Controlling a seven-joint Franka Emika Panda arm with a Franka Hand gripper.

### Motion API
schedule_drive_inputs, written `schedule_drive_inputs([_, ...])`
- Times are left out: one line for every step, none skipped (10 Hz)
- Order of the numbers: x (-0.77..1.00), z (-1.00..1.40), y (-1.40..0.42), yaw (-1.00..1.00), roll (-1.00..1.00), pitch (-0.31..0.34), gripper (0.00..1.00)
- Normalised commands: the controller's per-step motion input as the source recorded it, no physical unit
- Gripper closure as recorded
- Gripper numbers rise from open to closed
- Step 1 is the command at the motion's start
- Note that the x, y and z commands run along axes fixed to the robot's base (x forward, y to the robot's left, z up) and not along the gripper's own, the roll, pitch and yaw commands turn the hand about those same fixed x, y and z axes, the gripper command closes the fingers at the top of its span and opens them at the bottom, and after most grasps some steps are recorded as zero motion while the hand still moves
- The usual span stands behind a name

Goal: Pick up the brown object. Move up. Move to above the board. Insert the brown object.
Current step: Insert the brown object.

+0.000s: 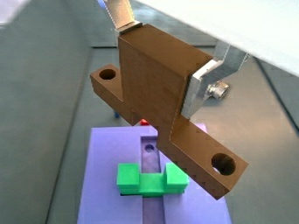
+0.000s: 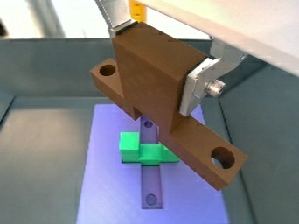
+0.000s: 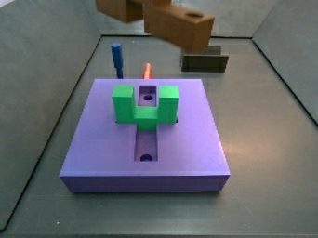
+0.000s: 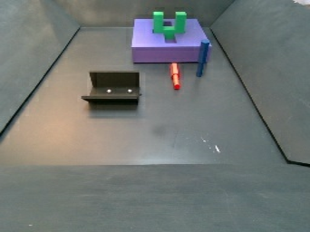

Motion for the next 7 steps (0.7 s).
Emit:
schedule_drive_inputs([-0.09, -0.30, -0.08, -0.91, -0.18, -0.309, 1.00])
schedule_drive_inputs([-0.03, -0.34, -0.05, -0.98, -0.11, -0.229, 1.00])
schedule_drive_inputs([0.00, -0.33, -0.01, -1.00, -0.05, -0.107, 1.00])
schedule_drive_inputs([0.00, -0.32, 0.00, -1.00, 0.00, -0.037, 1.00])
schedule_drive_inputs([0.00, -0.34, -0.01, -1.00, 0.03, 0.000, 1.00])
schedule_drive_inputs([0.00, -0.31, 0.00, -1.00, 0.07, 0.000, 1.00])
schedule_drive_inputs([-0.07, -0.34, -0.02, -1.00, 0.13, 0.027, 1.00])
